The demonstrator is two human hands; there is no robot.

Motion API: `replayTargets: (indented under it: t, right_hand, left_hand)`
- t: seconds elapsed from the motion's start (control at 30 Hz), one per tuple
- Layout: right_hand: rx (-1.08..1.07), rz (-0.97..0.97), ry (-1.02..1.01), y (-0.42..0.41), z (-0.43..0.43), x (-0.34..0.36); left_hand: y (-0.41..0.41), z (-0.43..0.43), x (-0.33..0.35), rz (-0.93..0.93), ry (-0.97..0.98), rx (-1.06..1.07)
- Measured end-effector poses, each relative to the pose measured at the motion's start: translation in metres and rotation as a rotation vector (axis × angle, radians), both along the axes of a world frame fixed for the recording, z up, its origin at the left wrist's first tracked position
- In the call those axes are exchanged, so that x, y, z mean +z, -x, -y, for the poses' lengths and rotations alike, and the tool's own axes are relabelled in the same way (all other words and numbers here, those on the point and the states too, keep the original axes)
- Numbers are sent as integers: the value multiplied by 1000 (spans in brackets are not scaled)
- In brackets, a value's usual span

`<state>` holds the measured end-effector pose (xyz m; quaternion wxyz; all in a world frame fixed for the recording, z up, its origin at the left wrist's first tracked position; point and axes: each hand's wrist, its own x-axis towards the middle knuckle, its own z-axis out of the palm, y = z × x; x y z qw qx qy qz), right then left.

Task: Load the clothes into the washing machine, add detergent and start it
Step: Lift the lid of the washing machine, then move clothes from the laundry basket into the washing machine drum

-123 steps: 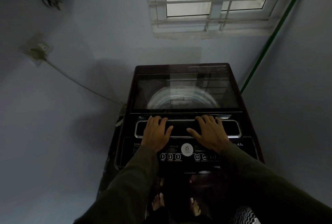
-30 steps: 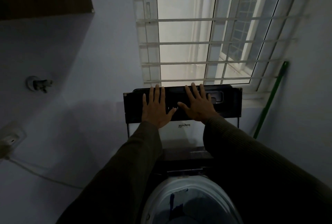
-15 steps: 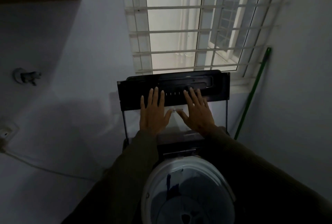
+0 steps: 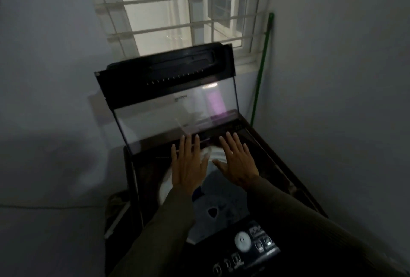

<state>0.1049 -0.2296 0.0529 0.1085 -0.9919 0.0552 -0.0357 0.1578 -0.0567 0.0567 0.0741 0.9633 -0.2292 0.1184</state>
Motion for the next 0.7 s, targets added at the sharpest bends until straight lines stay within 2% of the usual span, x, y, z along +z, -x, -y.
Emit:
replayTargets:
  t: [0.13,0.3,0.7]
  right_hand:
    - [-111,-32,-24,57,15,-22]
    - [-229,-83,-7,122,47,-37]
    - [-354,4,3,264,151,-62]
  left_hand:
    - [38,11,-24,16,42,-115]
    - [82,42,-38,-52,34,-210]
    - [207,161,-49,-102,-48,-391]
